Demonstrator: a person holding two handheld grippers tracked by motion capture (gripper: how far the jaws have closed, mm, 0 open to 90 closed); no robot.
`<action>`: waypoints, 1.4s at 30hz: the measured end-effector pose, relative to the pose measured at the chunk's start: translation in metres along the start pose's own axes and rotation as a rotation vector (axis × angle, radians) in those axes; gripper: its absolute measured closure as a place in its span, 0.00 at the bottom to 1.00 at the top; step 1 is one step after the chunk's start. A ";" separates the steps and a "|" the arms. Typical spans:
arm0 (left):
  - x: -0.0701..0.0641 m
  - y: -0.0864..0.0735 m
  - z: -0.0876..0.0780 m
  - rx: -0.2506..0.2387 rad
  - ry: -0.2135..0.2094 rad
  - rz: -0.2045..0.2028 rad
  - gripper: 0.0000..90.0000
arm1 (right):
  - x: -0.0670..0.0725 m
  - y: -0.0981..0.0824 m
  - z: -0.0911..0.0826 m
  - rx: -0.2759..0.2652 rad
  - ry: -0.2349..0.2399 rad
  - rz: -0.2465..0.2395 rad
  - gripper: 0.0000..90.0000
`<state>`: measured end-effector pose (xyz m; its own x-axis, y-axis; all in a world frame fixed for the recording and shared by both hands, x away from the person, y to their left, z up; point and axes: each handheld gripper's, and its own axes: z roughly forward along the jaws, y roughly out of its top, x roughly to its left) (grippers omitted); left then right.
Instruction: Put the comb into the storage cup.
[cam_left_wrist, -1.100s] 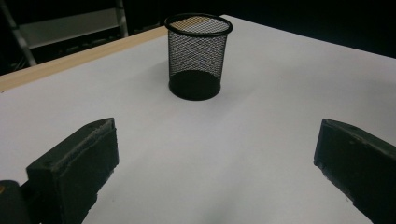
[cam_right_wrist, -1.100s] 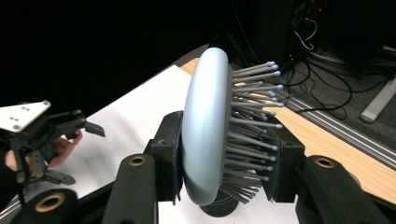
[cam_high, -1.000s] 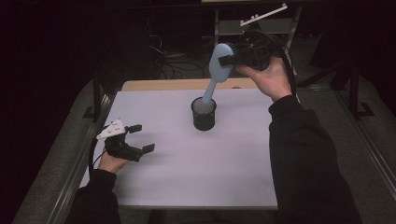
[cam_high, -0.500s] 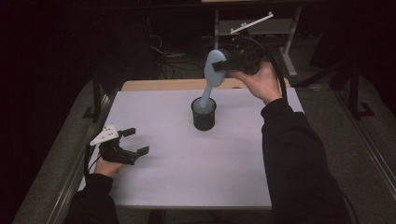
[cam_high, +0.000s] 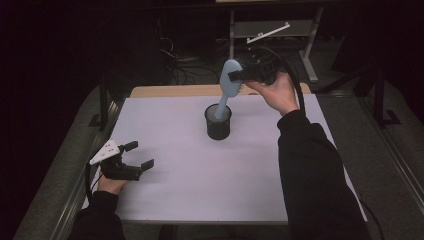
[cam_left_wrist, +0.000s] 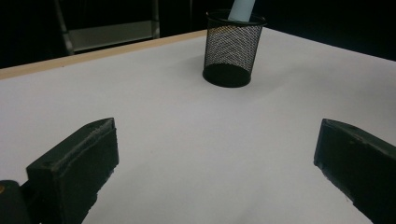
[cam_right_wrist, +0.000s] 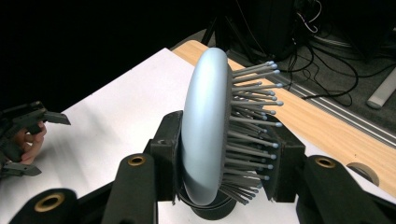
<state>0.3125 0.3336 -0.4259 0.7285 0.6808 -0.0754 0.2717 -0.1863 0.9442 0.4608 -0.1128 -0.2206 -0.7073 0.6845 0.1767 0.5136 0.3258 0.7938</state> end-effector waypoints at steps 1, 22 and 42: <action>0.000 -0.001 0.000 0.000 0.000 -0.003 0.00 | -0.001 -0.002 0.001 0.000 0.000 0.001 0.60; -0.007 -0.004 0.002 0.001 -0.029 0.002 0.00 | -0.018 -0.029 0.026 0.015 0.012 0.048 0.60; -0.007 -0.005 0.004 0.006 -0.022 -0.008 0.00 | -0.027 -0.049 0.045 0.020 0.042 0.100 0.60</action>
<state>0.3082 0.3272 -0.4315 0.7397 0.6669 -0.0899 0.2814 -0.1852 0.9416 0.4769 -0.1181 -0.2905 -0.6712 0.6867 0.2791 0.5922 0.2702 0.7592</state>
